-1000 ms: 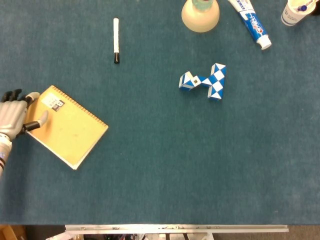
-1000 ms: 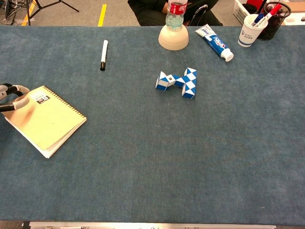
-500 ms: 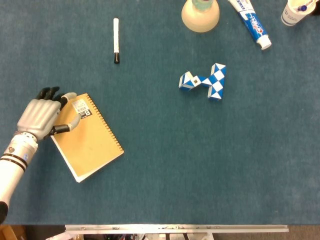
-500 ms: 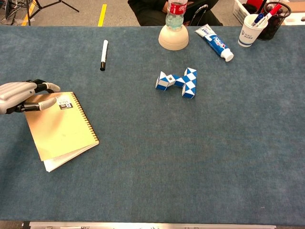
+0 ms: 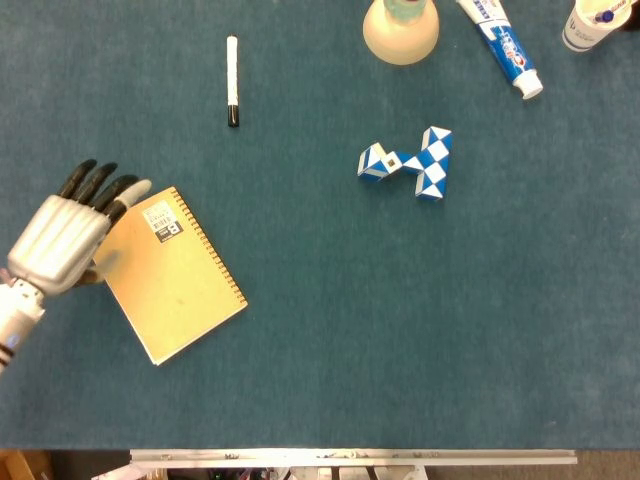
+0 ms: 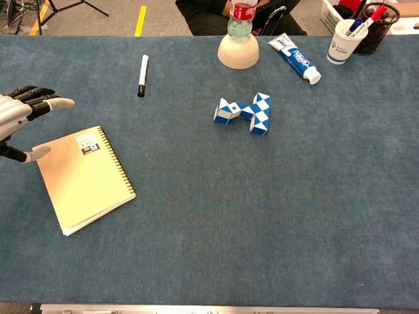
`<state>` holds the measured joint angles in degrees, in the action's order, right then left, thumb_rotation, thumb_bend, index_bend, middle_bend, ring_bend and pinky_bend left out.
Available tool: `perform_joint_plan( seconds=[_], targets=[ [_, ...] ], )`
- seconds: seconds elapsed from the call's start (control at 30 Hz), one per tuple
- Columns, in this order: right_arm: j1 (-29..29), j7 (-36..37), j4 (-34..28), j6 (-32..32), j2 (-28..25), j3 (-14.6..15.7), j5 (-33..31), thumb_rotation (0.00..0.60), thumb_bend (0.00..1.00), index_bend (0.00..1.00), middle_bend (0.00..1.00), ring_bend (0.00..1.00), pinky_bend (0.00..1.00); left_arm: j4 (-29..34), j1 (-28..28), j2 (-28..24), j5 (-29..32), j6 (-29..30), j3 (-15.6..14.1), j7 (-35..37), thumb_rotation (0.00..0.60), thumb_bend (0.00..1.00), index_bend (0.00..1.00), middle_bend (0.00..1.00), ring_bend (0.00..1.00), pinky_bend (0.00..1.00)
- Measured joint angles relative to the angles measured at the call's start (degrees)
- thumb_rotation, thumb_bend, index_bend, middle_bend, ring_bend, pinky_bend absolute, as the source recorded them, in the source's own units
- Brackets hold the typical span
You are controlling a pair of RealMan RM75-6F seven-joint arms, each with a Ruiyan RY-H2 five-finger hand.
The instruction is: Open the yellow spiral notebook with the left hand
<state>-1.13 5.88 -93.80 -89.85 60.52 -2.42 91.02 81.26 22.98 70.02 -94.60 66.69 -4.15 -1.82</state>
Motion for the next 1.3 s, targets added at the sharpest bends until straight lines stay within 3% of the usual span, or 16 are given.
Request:
perform_joint_plan(
  seconds=[0.37, 0.57, 0.83, 1.3],
  targets=[
    [-0.1, -0.6, -0.5, -0.1, -0.2, 0.0, 0.3, 0.6, 0.35, 0.09, 0.12, 0.0, 0.0, -13.8, -1.5, 1.4, -10.3, 5.8, -6.6, 4.9, 0.6, 0.33, 0.01, 0.04, 0.0, 0.0],
    [-0.3, -1.1, -1.0, 0.2, -0.2, 0.1, 0.4, 0.6, 0.35, 0.09, 0.12, 0.0, 0.0, -19.1, -2.7, 5.0, -12.2, 6.8, -8.8, 5.5, 0.6, 0.32, 0.0, 0.02, 0.0, 0.0],
    [-0.2, -1.4, -1.3, -0.1, -0.4, 0.1, 0.4, 0.6, 0.35, 0.09, 0.12, 0.0, 0.0, -23.2, -4.3, 8.7, -11.9, 7.4, -9.9, 7.2, 0.6, 0.32, 0.0, 0.02, 0.0, 0.0],
    [0.0, -1.2, -1.4, -0.5, -0.5, 0.2, 0.7, 0.6, 0.35, 0.09, 0.12, 0.0, 0.0, -24.1, -4.7, 11.5, -11.0, 7.0, -10.0, 7.0, 0.6, 0.31, 0.0, 0.02, 0.0, 0.0]
  ],
)
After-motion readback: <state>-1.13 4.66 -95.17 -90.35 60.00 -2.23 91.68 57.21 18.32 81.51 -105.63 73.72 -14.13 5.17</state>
